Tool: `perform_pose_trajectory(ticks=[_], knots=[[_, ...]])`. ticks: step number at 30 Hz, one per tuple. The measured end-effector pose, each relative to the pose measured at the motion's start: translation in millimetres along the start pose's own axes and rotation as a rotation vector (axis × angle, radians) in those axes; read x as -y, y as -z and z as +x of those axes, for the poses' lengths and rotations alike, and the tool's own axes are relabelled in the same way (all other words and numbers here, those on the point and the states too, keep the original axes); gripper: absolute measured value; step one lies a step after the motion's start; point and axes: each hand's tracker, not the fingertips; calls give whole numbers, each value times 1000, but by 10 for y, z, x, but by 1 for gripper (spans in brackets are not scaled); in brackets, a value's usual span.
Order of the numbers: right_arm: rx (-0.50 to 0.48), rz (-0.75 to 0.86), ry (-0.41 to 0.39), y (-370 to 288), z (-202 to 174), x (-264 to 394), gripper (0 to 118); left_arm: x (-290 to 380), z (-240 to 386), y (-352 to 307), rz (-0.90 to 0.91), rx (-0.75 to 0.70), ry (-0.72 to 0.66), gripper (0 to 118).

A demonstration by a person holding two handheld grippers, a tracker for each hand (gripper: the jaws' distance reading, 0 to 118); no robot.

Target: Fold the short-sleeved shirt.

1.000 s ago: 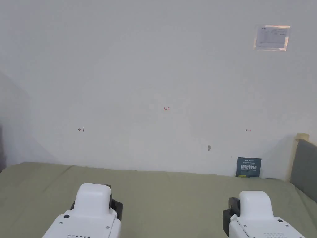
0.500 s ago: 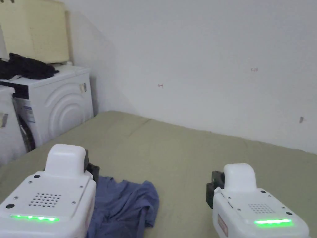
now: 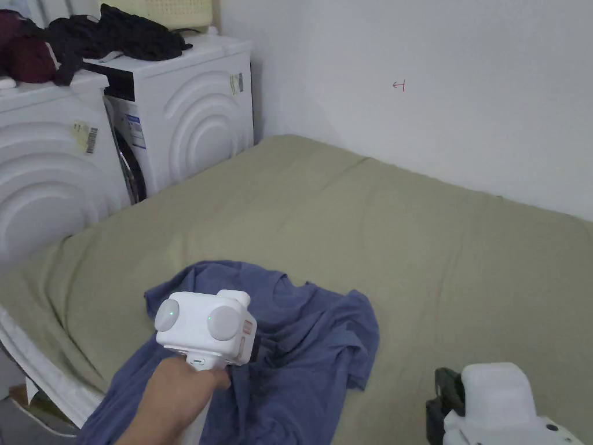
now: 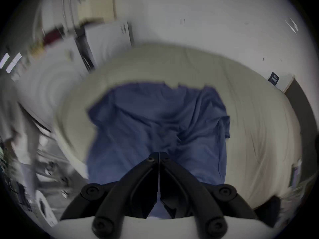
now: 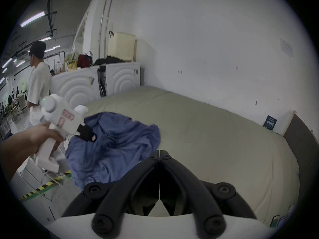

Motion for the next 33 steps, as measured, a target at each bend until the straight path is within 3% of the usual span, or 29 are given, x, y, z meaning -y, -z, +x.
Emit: perform_pose_trajectory(ticks=[1,2,3,4,5,7,11,12,14,15,17,21,24,27,33], knots=[[7,-17,5,59,59,25,0,-66,35,66,27,-65,25,5],[15,-26,13,116,121,35,0,-147,62,140,37,-79,37,31],[20,-32,18,158,166,53,0,-208,73,202,39,-91,35,98],[28,-38,21,206,204,74,0,-251,78,304,9,-106,37,118],[37,-44,23,250,233,98,0,-298,150,278,65,-83,38,116],[48,-58,35,318,287,133,0,-367,192,398,-2,-190,78,116],[48,-84,68,369,353,226,0,-185,120,777,-45,-212,37,112],[48,-88,67,361,357,241,0,-172,103,810,-63,-209,30,80],[47,-93,63,336,374,271,0,-153,84,732,10,-20,-20,19],[49,-94,64,323,388,283,0,-159,104,650,59,-124,-51,2],[61,-93,76,282,439,309,1,-156,199,596,57,-163,29,2],[89,-74,97,121,575,331,1,-141,249,381,132,-98,-32,2],[112,-49,109,-83,720,352,1,-244,636,183,191,-23,11,3],[148,-30,141,-308,914,407,1,-396,1354,33,242,107,64,2],[275,-22,174,-829,1407,600,1,-415,3365,-447,290,453,236,3]])
